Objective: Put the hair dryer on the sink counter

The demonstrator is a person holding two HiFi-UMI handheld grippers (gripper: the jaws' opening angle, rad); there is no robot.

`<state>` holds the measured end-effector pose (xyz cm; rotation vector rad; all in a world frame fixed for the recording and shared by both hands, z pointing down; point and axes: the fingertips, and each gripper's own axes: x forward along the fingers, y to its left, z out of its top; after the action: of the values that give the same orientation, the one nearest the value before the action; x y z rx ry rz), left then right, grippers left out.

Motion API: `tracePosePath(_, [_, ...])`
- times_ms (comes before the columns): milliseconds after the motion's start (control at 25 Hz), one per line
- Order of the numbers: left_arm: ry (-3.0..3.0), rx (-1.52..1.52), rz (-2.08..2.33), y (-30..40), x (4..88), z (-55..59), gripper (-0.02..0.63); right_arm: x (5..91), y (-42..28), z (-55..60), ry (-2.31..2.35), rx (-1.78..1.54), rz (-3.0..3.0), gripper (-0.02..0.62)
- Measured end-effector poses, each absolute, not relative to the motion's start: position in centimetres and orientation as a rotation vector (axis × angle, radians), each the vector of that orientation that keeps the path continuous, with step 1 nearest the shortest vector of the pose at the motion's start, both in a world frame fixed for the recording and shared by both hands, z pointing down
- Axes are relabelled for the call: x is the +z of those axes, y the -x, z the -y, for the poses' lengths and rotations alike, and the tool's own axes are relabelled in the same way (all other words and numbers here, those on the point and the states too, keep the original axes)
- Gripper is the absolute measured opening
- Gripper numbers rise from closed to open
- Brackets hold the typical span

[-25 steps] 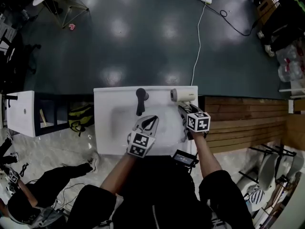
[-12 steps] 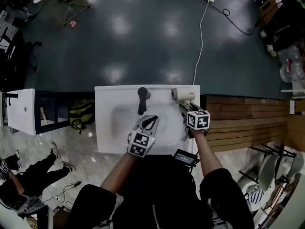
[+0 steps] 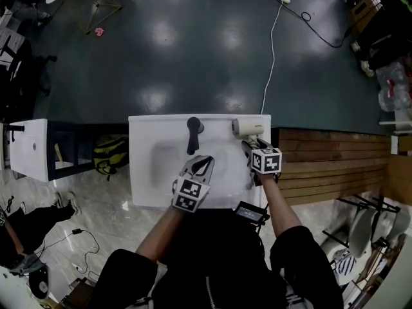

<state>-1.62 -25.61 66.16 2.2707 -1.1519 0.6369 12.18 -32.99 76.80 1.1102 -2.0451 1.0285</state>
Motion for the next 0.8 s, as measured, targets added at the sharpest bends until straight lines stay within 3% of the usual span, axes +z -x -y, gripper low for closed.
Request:
tracePosePath(600, [-2.279, 0.633, 1.149, 1.9, 66.0, 24.8, 0.015, 76.9, -11.9, 33.3, -1.157, 1.012, 2.013, 0.212])
tracePosePath(800, [-2.291, 0.624, 1.145, 1.7, 65.8, 24.5, 0.015, 76.4, -12.3, 32.9, -1.172, 0.976, 2.004, 0.244])
